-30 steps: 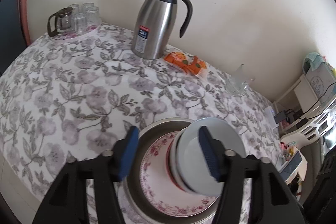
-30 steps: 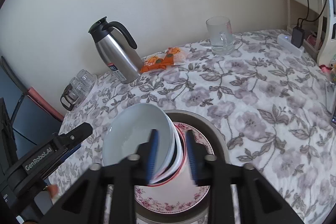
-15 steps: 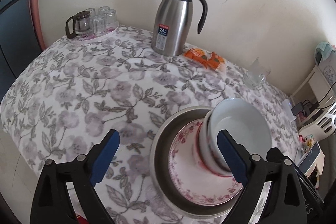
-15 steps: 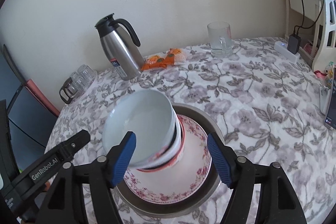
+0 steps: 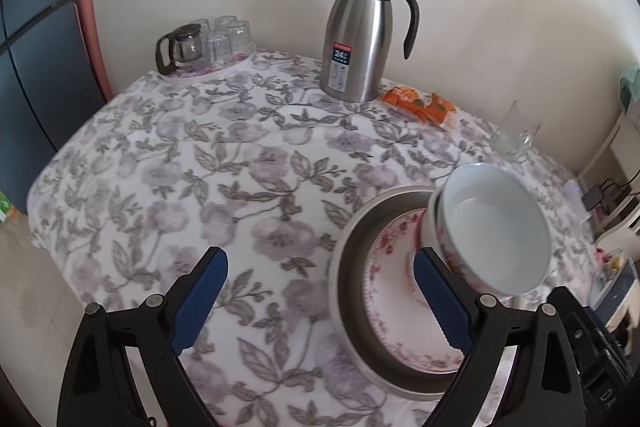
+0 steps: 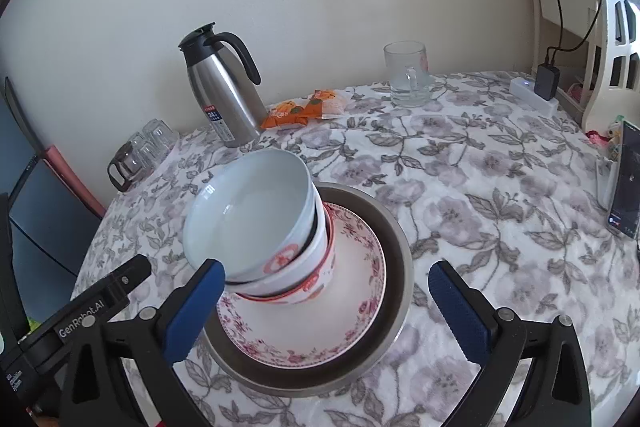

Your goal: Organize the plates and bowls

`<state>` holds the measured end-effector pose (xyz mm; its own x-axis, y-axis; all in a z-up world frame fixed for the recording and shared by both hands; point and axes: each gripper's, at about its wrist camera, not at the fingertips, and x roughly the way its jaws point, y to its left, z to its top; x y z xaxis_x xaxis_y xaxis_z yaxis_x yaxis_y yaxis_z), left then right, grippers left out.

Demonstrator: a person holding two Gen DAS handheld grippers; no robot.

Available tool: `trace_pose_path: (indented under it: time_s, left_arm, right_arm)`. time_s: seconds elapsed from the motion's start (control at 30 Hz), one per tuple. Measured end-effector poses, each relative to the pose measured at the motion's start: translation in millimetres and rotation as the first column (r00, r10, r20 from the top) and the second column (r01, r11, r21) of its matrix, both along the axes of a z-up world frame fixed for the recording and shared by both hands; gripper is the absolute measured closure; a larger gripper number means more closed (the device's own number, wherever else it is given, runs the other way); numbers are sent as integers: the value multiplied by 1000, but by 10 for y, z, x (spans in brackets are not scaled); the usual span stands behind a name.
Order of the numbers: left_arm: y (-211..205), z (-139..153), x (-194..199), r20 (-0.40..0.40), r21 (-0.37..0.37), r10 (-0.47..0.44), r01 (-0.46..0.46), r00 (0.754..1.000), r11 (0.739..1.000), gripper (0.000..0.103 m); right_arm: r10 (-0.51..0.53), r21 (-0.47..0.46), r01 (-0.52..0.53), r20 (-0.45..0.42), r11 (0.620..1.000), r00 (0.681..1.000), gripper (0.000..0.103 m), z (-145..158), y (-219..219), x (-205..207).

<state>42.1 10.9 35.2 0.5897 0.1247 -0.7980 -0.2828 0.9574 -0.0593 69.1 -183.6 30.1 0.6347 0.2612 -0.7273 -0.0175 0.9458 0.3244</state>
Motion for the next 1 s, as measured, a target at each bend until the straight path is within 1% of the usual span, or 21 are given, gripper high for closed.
trace_pose_path:
  time_s: [0.13, 0.2, 0.23, 0.3, 0.5, 0.6, 0.73, 0.87, 1.0]
  left_arm:
    - [-21, -29, -36, -15, 26, -9, 9, 1000, 1000, 9]
    - [-45, -56, -49, -35, 57, -8, 10, 999, 998, 9]
    - [-65, -79, -56, -55, 85, -3, 8, 998, 996, 9]
    - [-88, -108, -86, -72, 112, 3, 5, 997, 994, 9]
    - [-90, -211, -141, -135, 114, 15, 1, 991, 993, 9]
    - [-133, -265, -153, -165, 136, -1, 24, 986, 990, 9]
    - [-217, -308, -179, -201, 147, -35, 65, 979, 987, 9]
    - [-269, -335, -208, -220, 166, -44, 82, 974, 983, 9]
    - [-256, -346, -224, -227, 153, -48, 85, 973, 985, 9]
  right_arm:
    - [2, -13, -2, -6, 1000, 1000, 0, -23, 1, -34]
    - [3, -23, -3, -12, 1000, 1000, 0, -41, 8, -57]
    - [3, -28, -4, -16, 1000, 1000, 0, -52, 9, -65]
    - [2, -36, -3, -24, 999, 1000, 0, -74, 8, -84]
    - [-7, -56, 4, -61, 998, 998, 0, -166, -26, -125]
    - [-18, -75, 12, -83, 997, 996, 0, -216, -48, -152]
    - [-28, -82, 20, -98, 996, 995, 0, -258, -86, -187]
    - [-34, -101, 22, -116, 995, 993, 0, -306, -108, -226]
    - [-36, -112, 21, -133, 993, 991, 0, -355, -125, -255]
